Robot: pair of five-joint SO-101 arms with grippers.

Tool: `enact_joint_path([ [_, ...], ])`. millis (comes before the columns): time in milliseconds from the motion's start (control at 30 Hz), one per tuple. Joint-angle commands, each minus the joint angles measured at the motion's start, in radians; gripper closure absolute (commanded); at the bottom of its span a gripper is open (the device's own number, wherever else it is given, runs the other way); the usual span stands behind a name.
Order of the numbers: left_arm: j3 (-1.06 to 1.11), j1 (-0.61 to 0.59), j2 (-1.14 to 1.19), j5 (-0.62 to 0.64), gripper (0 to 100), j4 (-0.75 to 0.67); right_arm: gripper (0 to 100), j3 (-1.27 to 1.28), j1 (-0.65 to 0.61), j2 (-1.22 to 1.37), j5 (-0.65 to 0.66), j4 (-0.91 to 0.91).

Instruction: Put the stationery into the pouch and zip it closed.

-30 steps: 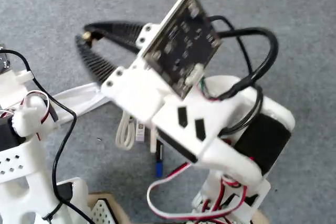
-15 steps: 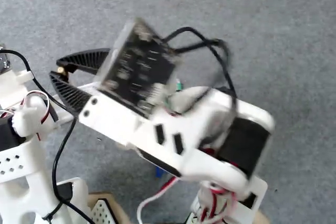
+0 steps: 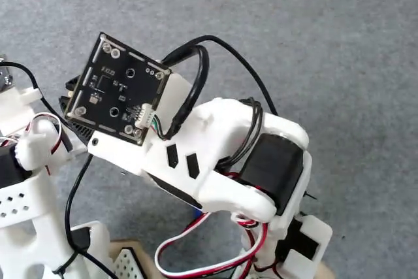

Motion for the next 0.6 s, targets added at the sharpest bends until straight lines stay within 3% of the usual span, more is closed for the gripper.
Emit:
enact_joint_path([
  [0, 0.028, -0.005, 0.032, 0.006, 97, -0.025, 98.2, 0.002, -0.005, -0.021, 0.015, -0.012],
  [267, 0.028, -0.005, 0.032, 0.006, 97, -0.025, 81.6, 0.002, -0.005, -0.021, 0.017, 0.032],
  [567, 0.028, -0.005, 0.032, 0.006, 97, -0.025, 81.5, 0.002, -0.003, -0.024, 0.017, 0.031],
])
